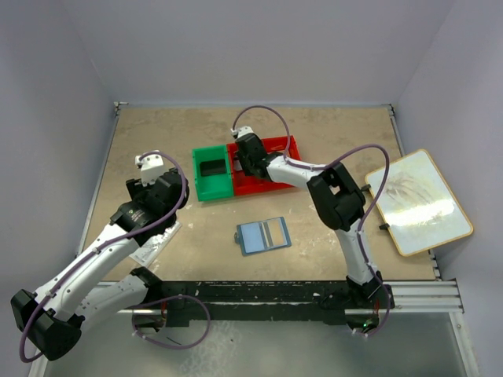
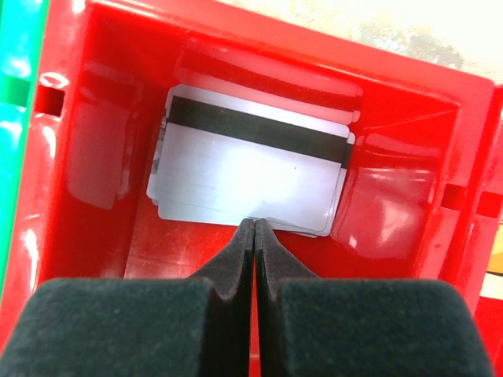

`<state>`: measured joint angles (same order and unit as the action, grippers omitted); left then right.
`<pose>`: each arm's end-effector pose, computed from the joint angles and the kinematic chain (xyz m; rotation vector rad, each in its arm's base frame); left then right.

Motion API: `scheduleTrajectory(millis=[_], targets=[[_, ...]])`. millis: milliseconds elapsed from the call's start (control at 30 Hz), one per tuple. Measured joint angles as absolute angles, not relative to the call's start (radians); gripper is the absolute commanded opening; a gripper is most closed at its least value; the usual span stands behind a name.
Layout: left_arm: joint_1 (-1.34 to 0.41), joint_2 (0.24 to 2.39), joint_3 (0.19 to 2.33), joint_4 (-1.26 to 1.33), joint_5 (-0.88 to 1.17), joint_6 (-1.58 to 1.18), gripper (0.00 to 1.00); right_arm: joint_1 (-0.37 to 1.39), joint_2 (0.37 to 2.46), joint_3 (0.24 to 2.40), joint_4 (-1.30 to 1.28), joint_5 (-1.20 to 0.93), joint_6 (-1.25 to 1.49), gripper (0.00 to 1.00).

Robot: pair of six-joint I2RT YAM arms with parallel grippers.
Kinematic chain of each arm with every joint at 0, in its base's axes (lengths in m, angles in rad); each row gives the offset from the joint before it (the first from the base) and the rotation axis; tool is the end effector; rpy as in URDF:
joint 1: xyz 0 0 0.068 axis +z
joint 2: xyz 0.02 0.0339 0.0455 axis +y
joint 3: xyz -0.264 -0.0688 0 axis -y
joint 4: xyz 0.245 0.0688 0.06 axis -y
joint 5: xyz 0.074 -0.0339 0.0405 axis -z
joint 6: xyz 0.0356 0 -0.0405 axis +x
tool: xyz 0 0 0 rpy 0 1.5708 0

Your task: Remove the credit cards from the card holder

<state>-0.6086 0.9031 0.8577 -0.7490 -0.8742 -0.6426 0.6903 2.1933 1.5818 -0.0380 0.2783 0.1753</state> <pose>0.1566 -0.0759 0.3005 -0.4206 2.0146 0.2815 0.3880 0.3078 0.1710 -0.4108 2.1582 0.1775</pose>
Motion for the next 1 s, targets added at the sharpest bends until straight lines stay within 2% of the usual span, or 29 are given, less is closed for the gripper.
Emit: scheduleTrajectory(millis=[200, 600, 733, 967, 1000], targets=[[-0.609, 0.903, 0.858, -0.749, -0.870, -0.642, 0.77, 0.694, 2.218, 1.617, -0.039, 0.313, 0.211, 0.00], [-0.609, 0.903, 0.858, -0.749, -0.867, -0.642, 0.77, 0.693, 2.246, 1.665, -0.030, 0.208, 0.296, 0.04], [-0.609, 0.903, 0.858, -0.749, -0.867, -0.642, 0.77, 0.693, 2.200, 1.652, -0.103, 0.174, 0.323, 0.15], [-0.609, 0.909, 0.858, -0.748, -0.848, -0.642, 0.77, 0.694, 1.912, 1.555, -0.159, 0.171, 0.337, 0.20], [-0.609, 0.913, 0.858, -0.748, -0.842, -0.642, 0.77, 0.694, 1.865, 1.535, -0.157, 0.179, 0.337, 0.35]])
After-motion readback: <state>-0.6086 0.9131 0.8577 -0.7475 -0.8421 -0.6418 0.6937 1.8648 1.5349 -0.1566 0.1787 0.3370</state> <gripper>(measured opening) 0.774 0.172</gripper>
